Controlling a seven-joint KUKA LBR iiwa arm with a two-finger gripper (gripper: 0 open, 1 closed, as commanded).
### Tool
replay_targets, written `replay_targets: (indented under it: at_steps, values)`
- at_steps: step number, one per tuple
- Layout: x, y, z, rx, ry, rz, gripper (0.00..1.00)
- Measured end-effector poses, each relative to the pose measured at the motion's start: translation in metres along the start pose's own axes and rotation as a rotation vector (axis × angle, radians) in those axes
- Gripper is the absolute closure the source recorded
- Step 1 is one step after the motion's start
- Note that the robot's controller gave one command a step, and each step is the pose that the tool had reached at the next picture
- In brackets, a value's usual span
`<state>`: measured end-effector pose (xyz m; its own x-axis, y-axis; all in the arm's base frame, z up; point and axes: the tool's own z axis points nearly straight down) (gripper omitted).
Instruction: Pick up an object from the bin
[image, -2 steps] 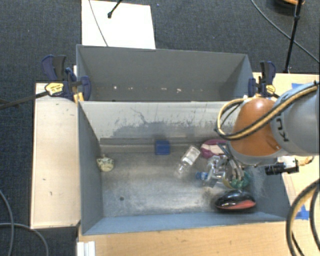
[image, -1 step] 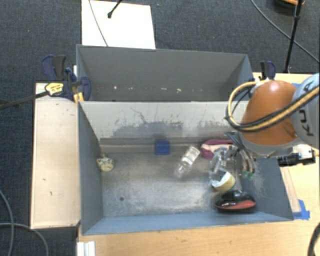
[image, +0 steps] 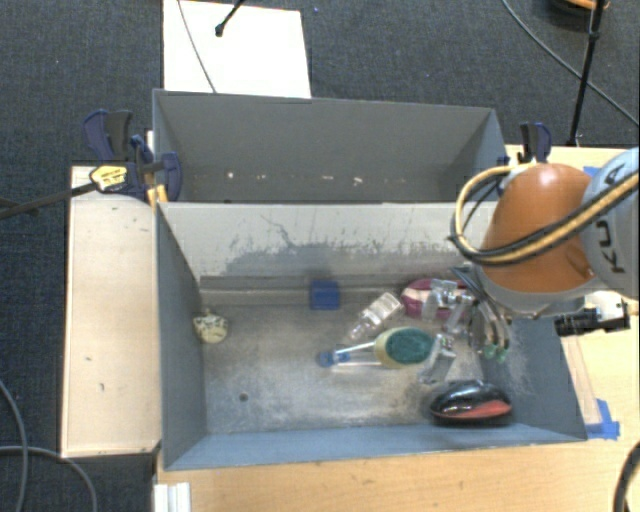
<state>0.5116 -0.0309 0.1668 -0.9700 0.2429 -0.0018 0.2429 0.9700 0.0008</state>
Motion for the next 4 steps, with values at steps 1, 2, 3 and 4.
replay_targets:
  at_steps: [1, 2, 3, 4]
  values:
    - [-0.0164, 0.0291, 0.0987, 0.001, 0.002, 0.247, 0.00]
    - [-0.0169, 0.0286, 0.0963, 0.001, 0.000, 0.245, 1.00]
    - [-0.0167, 0.0286, 0.0967, 0.001, 0.001, 0.245, 0.00]
    - [-0.0169, 0.0285, 0.0963, 0.001, 0.000, 0.244, 1.00]
